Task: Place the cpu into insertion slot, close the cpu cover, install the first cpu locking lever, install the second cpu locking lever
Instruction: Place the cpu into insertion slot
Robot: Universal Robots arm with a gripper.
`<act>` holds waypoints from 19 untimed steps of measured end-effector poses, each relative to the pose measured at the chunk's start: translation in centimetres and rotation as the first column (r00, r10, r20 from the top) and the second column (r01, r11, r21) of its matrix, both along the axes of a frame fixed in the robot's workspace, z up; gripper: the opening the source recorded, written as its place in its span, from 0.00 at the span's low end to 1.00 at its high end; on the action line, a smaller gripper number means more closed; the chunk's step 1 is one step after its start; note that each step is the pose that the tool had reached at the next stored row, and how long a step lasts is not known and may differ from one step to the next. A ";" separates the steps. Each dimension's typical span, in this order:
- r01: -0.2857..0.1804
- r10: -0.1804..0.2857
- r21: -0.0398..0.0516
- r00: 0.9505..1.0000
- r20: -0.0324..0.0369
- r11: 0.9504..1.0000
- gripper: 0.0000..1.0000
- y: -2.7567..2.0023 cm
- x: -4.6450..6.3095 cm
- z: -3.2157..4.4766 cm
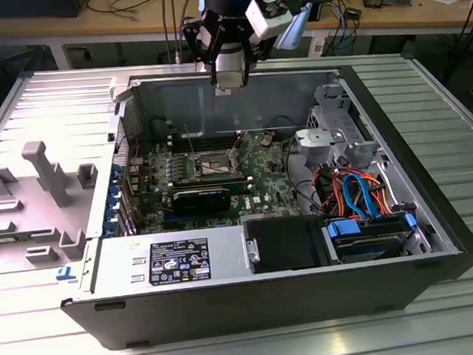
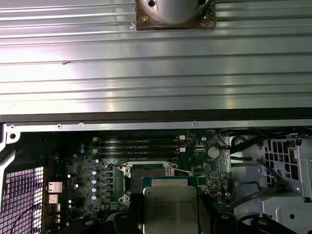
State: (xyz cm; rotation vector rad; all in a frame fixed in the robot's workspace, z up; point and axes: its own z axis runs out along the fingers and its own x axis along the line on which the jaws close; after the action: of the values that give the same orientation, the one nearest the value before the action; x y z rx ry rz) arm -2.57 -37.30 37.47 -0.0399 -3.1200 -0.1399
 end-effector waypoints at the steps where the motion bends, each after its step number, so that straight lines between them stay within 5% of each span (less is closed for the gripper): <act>1: 0.000 0.000 0.000 1.000 0.000 1.000 0.54 -0.05 0.0 0.00; 19: 0.000 0.000 0.000 1.000 0.000 1.000 0.54 -0.46 0.0 -0.01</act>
State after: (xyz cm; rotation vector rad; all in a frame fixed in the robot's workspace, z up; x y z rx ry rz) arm -2.57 -37.76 37.46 -0.0401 -3.1200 -0.1400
